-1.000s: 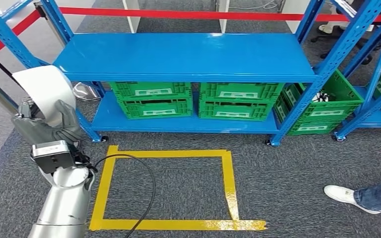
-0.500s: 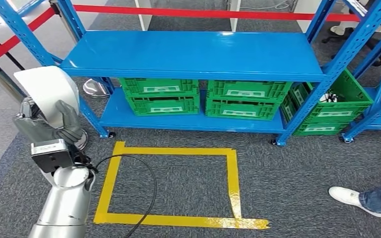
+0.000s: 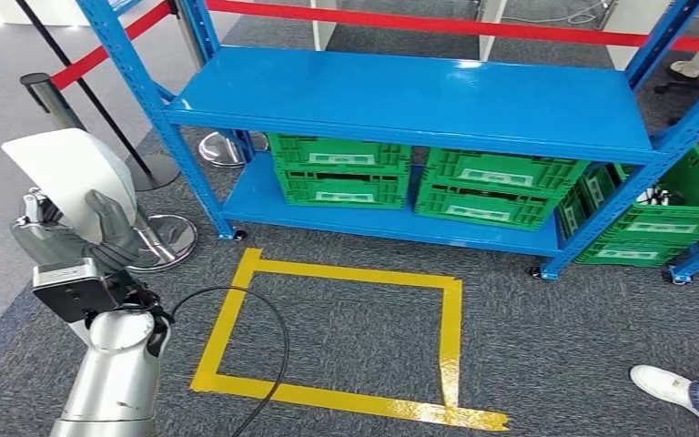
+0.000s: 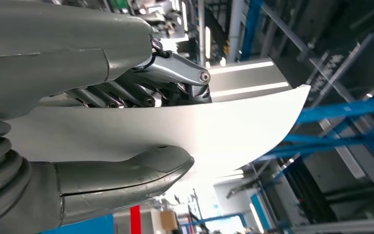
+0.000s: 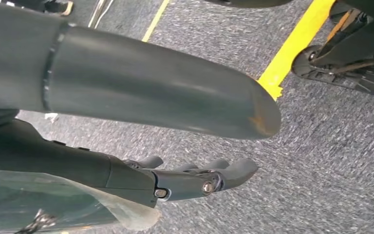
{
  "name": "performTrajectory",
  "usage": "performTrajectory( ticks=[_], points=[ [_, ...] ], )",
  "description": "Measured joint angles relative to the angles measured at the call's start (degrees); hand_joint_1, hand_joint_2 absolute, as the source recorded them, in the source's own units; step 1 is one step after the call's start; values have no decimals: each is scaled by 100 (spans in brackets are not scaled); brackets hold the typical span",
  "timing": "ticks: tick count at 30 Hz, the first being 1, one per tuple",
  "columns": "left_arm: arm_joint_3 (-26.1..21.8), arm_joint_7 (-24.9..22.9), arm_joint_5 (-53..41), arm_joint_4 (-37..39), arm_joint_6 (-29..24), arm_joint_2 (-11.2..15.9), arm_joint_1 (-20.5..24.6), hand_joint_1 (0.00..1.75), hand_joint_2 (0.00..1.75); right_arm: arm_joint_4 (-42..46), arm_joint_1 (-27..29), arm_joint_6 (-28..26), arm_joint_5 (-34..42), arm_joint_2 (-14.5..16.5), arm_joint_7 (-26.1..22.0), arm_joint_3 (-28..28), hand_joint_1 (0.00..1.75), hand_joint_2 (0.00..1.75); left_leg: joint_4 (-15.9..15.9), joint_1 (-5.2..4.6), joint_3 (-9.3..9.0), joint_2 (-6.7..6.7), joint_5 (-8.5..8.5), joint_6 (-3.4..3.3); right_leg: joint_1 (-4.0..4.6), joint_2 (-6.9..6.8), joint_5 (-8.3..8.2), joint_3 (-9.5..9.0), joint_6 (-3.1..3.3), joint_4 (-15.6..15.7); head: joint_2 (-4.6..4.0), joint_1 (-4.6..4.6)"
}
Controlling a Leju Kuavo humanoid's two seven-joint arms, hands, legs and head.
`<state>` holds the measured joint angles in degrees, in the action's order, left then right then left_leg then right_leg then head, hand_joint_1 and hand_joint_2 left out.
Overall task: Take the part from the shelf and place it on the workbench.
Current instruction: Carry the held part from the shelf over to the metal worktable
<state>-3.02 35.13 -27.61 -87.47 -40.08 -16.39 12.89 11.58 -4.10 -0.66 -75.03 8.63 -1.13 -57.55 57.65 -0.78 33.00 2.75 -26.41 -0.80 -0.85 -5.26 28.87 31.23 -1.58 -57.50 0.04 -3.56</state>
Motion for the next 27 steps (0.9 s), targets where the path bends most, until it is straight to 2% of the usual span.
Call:
performTrajectory(
  ticks=[1,3,4,5,6,7,8,9,10,11,12,14,16,18,20,21,22,23,24,25,27],
  points=[
    [-6,0,1,-10,-1,5,0,175,175,1,-6,-11,4,-5,-3,0,0,0,-29,14,2,-51,24,-34,-4,33,32,13,-31,-18,0,3],
    [-10,1,-5,-29,-3,5,11,175,175,2,-17,-32,16,-19,-16,0,0,0,-87,48,0,-148,75,-106,-15,257,255,168,-78,-338,0,20],
    [-11,-1,-8,-33,-3,3,16,175,175,2,-16,-43,23,-26,-26,0,0,0,-95,51,10,-195,86,-125,-22,394,437,333,-89,-679,0,28],
    [-12,-4,-10,-33,-3,1,17,175,175,2,-9,-49,31,-30,-38,0,0,0,-93,49,25,-250,93,-139,-23,470,617,524,-95,-1082,0,33],
    [-14,-8,-14,-33,-2,0,12,175,175,2,0,-54,38,-36,-48,0,0,0,-91,43,36,-308,98,-147,-22,496,736,695,-101,-1426,0,34],
    [-17,-13,-23,-33,-2,1,7,175,175,2,9,-60,46,-46,-56,-1,0,0,-89,37,43,-373,103,-150,-21,506,753,792,-104,-1608,0,32],
    [-21,-15,-36,-33,-1,2,2,175,175,2,13,-67,57,-58,-62,-3,0,0,-84,34,46,-442,108,-150,-22,514,655,782,-102,-1567,0,33],
    [-26,-16,-51,-33,-1,2,-2,175,175,3,13,-74,68,-71,-67,-5,0,0,-76,35,46,-512,111,-145,-25,534,461,662,-97,-1303,0,33],
    [-31,-17,-69,-33,-1,2,-3,175,175,3,9,-81,86,-81,-76,-8,0,0,-61,39,46,-578,109,-136,-31,585,238,478,-89,-907,0,33],
    [-34,-17,-93,-33,-1,3,-2,175,175,4,1,-86,131,-88,-97,-14,0,0,-43,41,57,-636,106,-117,-47,712,98,304,-83,-546,0,33],
    [-38,-19,-122,-33,-1,2,2,175,175,5,-7,-88,199,-92,-138,-27,0,0,-4,40,87,-690,102,-94,-63,836,20,159,-73,-257,0,30],
    [-46,-17,-193,-34,0,2,2,175,175,7,-21,-77,393,-94,-277,-98,0,0,41,49,164,-791,121,-29,-74,987,46,62,-45,-87,0,25],
    [-60,-17,-241,-43,0,8,-20,175,175,7,-30,-59,572,-93,-470,-220,0,0,62,59,212,-851,138,33,-71,892,27,50,6,-78,0,24],
    [-78,-20,-270,-69,-5,22,-37,175,175,9,-45,-50,689,-95,-641,-330,0,0,278,51,316,-669,3,101,-84,771,14,35,68,-65,0,-5],
    [-96,-23,-289,-88,-9,30,-43,175,175,11,-54,-49,739,-104,-719,-416,0,0,930,66,617,-417,-327,165,-79,629,24,21,117,-60,0,-41],
    [-106,-26,-292,-90,-9,32,-52,175,175,14,-57,-50,753,-114,-734,-453,0,0,1318,83,801,-367,-481,186,-71,550,31,18,133,-60,0,-49],
    [-114,-28,-293,-90,-9,34,-66,175,175,16,-61,-52,764,-122,-748,-484,0,0,1601,97,936,-347,-561,196,-65,473,38,14,140,-61,0,-49],
    [-123,-30,-293,-90,-9,37,-77,175,175,19,-67,-54,777,-130,-775,-512,0,0,1694,105,981,-338,-538,197,-60,400,45,9,142,-61,0,-51],
    [-133,-32,-293,-93,-9,39,-83,175,175,21,-75,-55,789,-135,-819,-536,0,0,1555,108,911,-326,-411,185,-54,333,53,-2,141,-61,0,-51],
    [-140,-34,-292,-102,-9,42,-85,175,175,22,-84,-62,797,-138,-886,-556,0,0,1224,103,744,-292,-213,158,-47,270,64,-18,136,-61,0,-51],
    [-151,-42,-268,-129,-9,44,-77,175,175,25,-98,-117,807,-143,-1073,-577,0,0,460,42,360,-72,83,71,-26,163,91,-41,111,-63,0,-52]
  ],
)
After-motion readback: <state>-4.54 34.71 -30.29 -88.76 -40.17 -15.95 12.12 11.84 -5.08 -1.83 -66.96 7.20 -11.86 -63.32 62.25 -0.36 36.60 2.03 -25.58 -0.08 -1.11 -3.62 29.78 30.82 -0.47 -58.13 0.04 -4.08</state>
